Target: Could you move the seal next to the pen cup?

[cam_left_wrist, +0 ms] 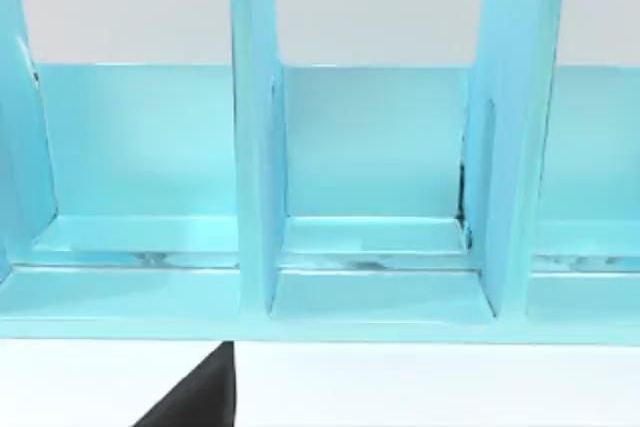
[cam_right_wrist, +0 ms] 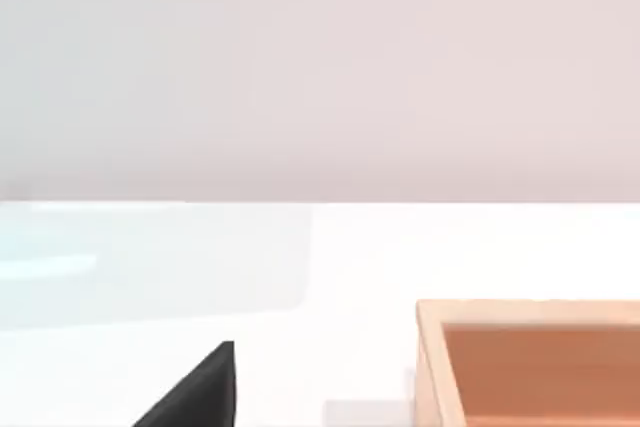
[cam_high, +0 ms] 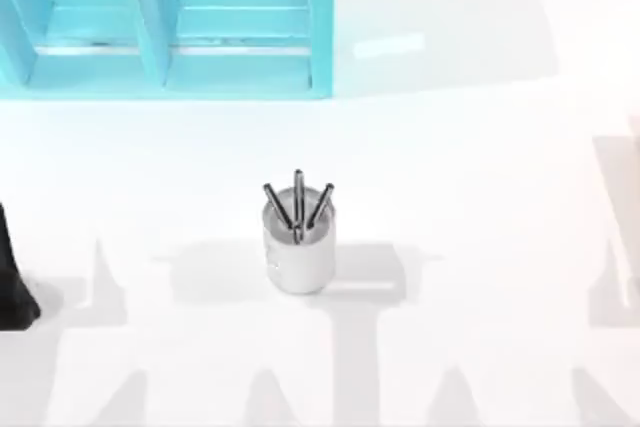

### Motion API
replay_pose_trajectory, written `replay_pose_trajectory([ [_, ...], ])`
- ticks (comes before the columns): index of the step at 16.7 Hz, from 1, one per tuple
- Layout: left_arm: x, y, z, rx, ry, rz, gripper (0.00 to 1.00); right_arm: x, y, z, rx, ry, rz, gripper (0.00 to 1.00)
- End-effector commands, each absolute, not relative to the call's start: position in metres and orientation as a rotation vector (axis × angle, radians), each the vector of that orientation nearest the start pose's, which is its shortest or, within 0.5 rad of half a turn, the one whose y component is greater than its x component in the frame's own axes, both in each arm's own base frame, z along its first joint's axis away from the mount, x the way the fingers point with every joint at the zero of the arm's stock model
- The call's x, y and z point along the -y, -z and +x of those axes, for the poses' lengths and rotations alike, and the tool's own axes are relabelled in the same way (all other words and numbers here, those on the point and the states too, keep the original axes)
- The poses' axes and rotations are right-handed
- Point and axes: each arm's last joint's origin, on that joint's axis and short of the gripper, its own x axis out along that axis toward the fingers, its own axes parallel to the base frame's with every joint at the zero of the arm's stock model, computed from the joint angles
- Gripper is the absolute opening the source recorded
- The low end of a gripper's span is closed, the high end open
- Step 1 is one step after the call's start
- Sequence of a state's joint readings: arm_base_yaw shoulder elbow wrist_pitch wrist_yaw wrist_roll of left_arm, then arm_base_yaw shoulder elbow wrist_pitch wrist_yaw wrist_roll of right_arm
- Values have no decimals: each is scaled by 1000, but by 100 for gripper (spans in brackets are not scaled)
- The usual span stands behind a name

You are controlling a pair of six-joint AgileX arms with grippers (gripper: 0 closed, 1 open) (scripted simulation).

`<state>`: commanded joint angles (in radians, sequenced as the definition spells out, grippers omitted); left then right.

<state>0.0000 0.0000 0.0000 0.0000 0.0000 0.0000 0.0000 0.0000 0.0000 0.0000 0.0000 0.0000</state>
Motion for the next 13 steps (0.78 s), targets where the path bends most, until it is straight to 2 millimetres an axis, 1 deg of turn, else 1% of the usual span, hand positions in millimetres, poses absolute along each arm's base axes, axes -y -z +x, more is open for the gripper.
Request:
replay_pose_trajectory([
  [2,1,-160,106,-1,0,0,100,1,-160,106,0,0,0,100],
  [4,1,-165,106,-32,-7,5,100,1,-160,106,0,0,0,100],
  [7,-1,-187,108,-151,-22,22,100,1,-160,106,0,0,0,100],
  [10,-5,-219,120,-355,-36,42,100,1,-160,106,0,0,0,100],
  [11,-6,-229,128,-444,-39,47,100,1,-160,106,0,0,0,100],
  [13,-11,-244,150,-650,-42,55,100,1,-160,106,0,0,0,100],
])
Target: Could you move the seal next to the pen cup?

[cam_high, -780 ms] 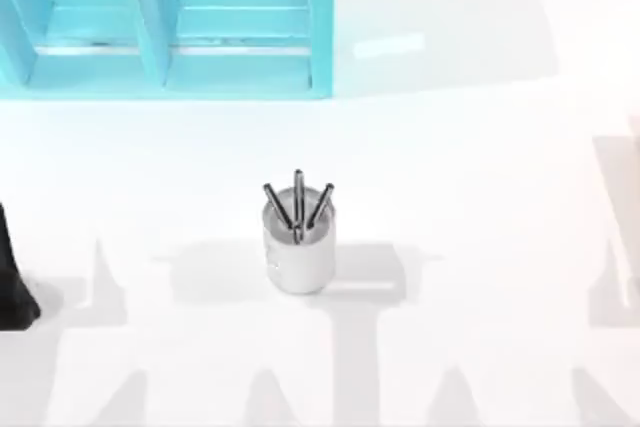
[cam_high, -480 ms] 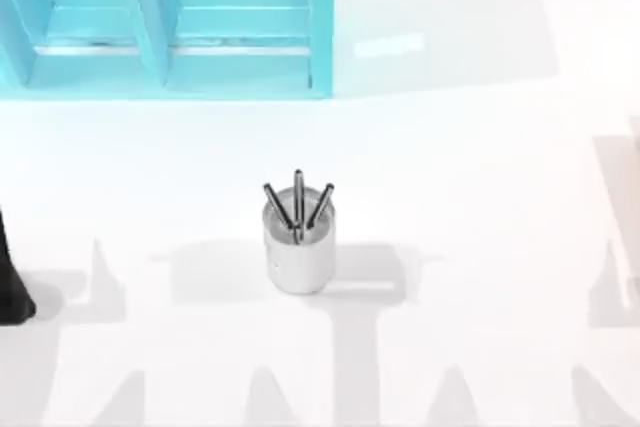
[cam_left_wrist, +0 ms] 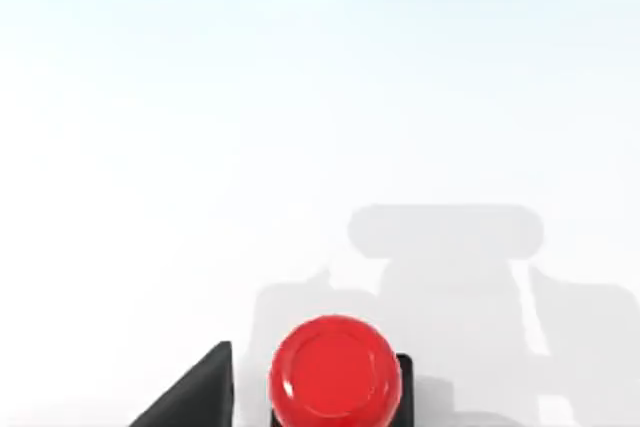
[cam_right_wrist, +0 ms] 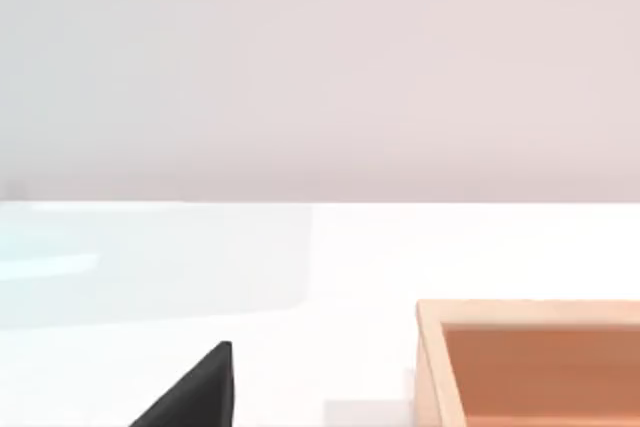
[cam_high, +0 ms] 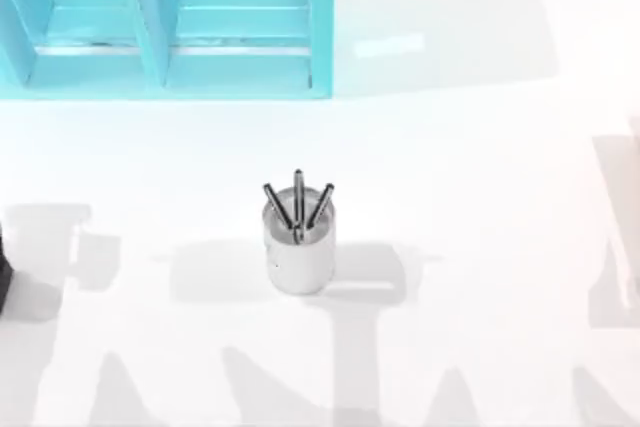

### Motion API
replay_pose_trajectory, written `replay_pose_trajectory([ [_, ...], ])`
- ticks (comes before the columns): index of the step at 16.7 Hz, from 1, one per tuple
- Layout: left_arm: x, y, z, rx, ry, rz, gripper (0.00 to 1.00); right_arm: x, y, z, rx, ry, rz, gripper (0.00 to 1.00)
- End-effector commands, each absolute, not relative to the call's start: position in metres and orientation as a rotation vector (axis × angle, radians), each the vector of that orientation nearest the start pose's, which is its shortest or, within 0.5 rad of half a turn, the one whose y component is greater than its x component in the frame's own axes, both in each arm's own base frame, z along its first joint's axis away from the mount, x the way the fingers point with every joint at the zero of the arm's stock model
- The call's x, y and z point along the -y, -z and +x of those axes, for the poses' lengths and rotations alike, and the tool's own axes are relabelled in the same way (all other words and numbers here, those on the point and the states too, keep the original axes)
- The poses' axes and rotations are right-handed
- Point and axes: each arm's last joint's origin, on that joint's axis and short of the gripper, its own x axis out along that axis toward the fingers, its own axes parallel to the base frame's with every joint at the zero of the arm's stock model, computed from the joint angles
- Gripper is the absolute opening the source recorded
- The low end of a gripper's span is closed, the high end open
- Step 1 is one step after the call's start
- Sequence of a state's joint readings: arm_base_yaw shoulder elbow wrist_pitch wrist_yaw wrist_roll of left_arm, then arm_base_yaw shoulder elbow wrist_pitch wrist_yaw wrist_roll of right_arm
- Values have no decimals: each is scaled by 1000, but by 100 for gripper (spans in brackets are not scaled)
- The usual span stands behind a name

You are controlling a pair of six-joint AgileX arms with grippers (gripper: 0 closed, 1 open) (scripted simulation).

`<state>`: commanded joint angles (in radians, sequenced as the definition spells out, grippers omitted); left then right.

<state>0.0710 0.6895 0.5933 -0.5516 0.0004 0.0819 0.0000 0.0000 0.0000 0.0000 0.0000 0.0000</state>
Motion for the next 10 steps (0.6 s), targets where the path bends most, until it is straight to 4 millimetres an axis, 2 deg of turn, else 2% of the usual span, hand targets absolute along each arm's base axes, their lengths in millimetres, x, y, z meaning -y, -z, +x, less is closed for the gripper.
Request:
replay_pose_trajectory([
  [3,-20,-254,194,-981,-35,55,100,1,-160,106,0,0,0,100],
  [6,-31,-252,237,-1260,-19,44,100,1,-160,106,0,0,0,100],
  [10,-45,-251,278,-1479,3,27,100,1,-160,106,0,0,0,100],
])
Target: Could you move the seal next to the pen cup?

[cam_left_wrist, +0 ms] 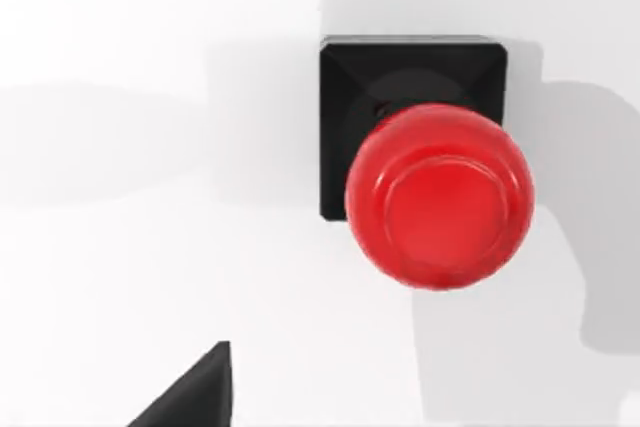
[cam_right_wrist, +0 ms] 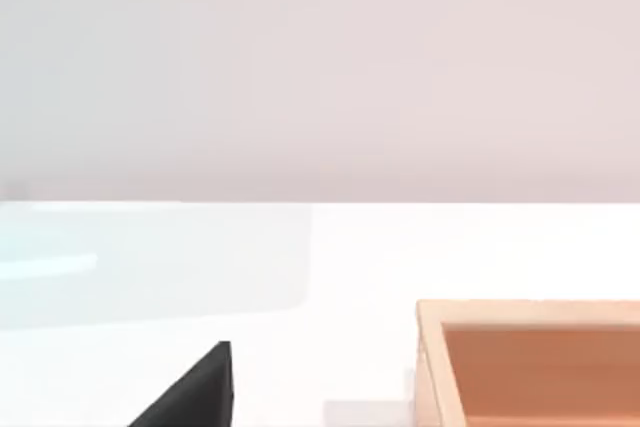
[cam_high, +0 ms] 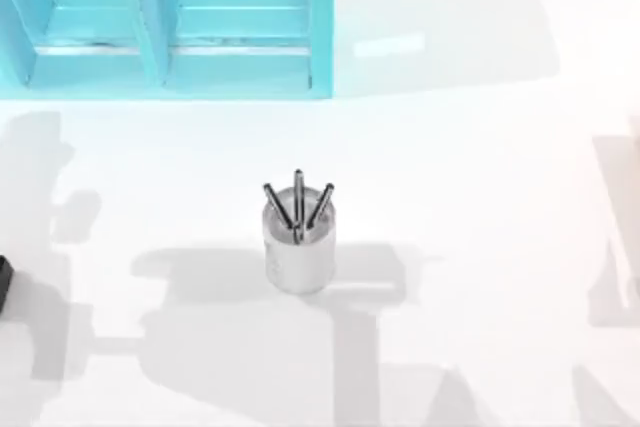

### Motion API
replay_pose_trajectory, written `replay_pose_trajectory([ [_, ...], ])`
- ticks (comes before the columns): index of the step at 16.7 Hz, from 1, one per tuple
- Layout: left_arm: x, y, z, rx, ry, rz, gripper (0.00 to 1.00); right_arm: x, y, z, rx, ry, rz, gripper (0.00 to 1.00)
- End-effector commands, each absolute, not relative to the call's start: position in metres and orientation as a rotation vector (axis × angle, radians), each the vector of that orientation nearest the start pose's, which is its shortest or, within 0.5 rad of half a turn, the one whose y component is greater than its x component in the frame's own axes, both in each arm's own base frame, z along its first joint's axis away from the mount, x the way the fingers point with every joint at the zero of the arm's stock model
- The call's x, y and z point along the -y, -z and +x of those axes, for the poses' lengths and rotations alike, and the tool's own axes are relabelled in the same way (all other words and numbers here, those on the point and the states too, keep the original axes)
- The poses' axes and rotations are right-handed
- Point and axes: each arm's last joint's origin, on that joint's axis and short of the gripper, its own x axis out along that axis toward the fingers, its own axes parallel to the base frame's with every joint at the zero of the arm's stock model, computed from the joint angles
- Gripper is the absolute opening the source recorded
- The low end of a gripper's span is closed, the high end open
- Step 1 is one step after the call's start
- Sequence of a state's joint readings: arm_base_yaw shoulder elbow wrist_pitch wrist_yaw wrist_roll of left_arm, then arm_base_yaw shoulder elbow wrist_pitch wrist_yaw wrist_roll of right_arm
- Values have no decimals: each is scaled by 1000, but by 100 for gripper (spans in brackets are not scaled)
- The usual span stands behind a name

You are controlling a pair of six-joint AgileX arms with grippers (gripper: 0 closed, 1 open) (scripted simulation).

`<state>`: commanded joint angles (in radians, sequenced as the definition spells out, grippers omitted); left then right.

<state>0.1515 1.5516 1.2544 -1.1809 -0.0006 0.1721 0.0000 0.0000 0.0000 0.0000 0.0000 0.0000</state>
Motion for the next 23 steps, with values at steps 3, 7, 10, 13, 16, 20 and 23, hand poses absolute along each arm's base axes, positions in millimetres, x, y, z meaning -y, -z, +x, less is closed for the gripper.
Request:
replay_pose_trajectory([
  [3,-52,-250,297,-1557,14,18,100,1,-160,106,0,0,0,100],
  [7,-53,-249,301,-1571,16,15,100,1,-160,106,0,0,0,100],
  [10,-52,-248,301,-1569,18,19,100,1,-160,106,0,0,0,100],
  [13,-53,-228,303,-1576,17,15,100,1,-160,106,0,0,0,100],
  [16,-53,-193,306,-1565,15,16,100,1,-160,106,0,0,0,100],
  [20,-53,-154,302,-1568,16,16,100,1,-160,106,0,0,0,100],
  [23,-53,-149,301,-1571,16,15,100,1,-160,106,0,0,0,100],
])
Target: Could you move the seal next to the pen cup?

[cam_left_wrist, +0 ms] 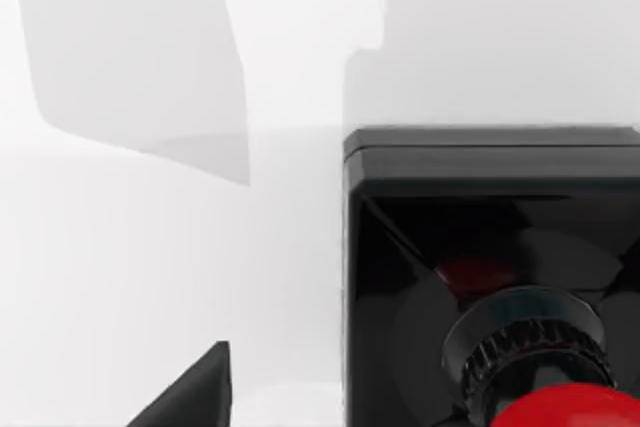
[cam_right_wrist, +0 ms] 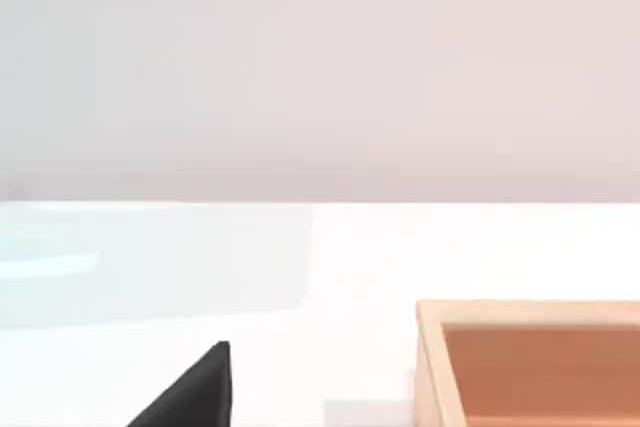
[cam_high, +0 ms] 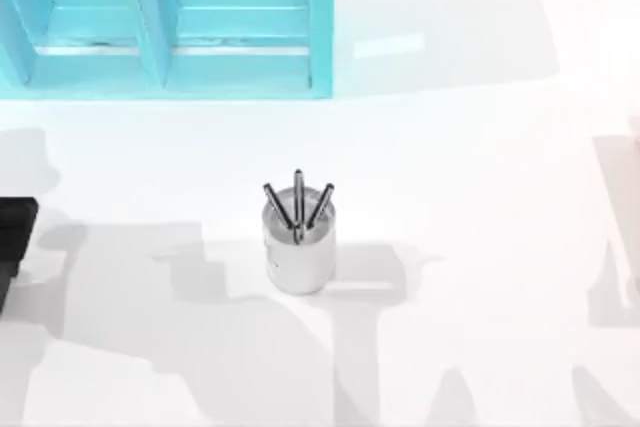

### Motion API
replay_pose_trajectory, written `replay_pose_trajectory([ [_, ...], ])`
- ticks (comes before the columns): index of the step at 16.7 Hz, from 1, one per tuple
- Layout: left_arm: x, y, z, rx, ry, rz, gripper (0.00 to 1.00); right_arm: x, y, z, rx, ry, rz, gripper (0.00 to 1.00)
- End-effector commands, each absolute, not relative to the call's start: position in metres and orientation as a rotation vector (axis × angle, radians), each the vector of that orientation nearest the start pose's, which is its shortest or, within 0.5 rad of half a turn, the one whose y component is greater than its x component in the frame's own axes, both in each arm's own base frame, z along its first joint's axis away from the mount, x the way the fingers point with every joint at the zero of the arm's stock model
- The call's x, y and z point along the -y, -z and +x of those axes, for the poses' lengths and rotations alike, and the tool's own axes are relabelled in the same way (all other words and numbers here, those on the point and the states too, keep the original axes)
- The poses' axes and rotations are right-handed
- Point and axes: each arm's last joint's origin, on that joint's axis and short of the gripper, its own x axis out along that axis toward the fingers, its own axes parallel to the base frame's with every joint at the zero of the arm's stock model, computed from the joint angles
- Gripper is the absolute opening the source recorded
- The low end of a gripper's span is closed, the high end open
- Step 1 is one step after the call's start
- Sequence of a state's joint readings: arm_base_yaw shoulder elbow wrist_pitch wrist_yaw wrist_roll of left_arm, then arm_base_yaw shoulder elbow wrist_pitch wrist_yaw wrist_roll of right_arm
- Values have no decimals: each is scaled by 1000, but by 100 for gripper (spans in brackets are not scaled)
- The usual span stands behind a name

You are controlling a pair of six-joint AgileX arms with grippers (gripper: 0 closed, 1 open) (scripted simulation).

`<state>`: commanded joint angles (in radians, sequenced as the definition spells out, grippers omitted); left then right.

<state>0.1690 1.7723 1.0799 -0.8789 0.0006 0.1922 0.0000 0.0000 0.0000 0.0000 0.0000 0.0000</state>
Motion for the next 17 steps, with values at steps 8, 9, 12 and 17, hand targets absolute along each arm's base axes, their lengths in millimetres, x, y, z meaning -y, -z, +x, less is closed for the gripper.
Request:
replay_pose_trajectory([
  [8,-53,-149,301,-1571,16,15,55,1,-160,106,0,0,0,100],
  [9,-53,-149,301,-1571,16,15,47,1,-160,106,0,0,0,100],
  [12,-53,-149,301,-1571,16,15,25,1,-160,106,0,0,0,100],
  [17,-53,-149,301,-1571,16,15,0,1,-160,106,0,0,0,100],
])
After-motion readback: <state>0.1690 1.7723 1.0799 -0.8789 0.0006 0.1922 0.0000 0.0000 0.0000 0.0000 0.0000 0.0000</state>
